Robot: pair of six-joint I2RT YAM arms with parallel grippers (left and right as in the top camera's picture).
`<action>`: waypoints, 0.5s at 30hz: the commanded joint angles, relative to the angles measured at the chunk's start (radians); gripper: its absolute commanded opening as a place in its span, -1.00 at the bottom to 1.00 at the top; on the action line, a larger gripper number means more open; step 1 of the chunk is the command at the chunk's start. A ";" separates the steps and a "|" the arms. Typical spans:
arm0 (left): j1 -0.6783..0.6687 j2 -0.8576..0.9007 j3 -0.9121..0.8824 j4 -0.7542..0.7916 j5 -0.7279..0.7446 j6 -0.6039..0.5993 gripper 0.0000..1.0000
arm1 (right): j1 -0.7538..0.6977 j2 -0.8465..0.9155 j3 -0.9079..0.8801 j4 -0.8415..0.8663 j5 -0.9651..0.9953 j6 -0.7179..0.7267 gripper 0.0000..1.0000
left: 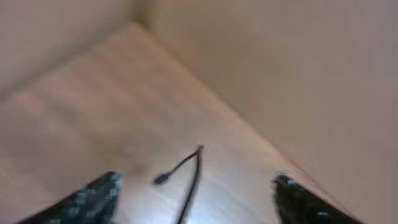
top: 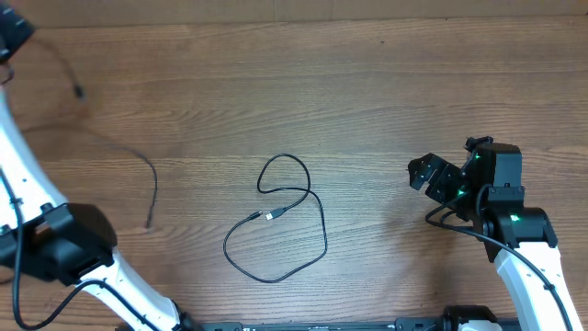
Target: Untangle cables
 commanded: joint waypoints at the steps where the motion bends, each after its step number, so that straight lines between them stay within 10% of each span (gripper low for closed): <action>1: -0.074 0.031 0.005 0.001 0.063 0.042 0.68 | -0.006 -0.003 0.000 0.017 -0.002 -0.005 1.00; 8: -0.025 0.060 0.005 -0.109 -0.270 0.091 0.10 | -0.006 -0.003 0.000 0.008 -0.001 -0.005 1.00; 15: 0.119 0.061 0.005 -0.201 0.055 0.077 0.11 | -0.006 -0.003 0.000 0.049 -0.002 -0.005 1.00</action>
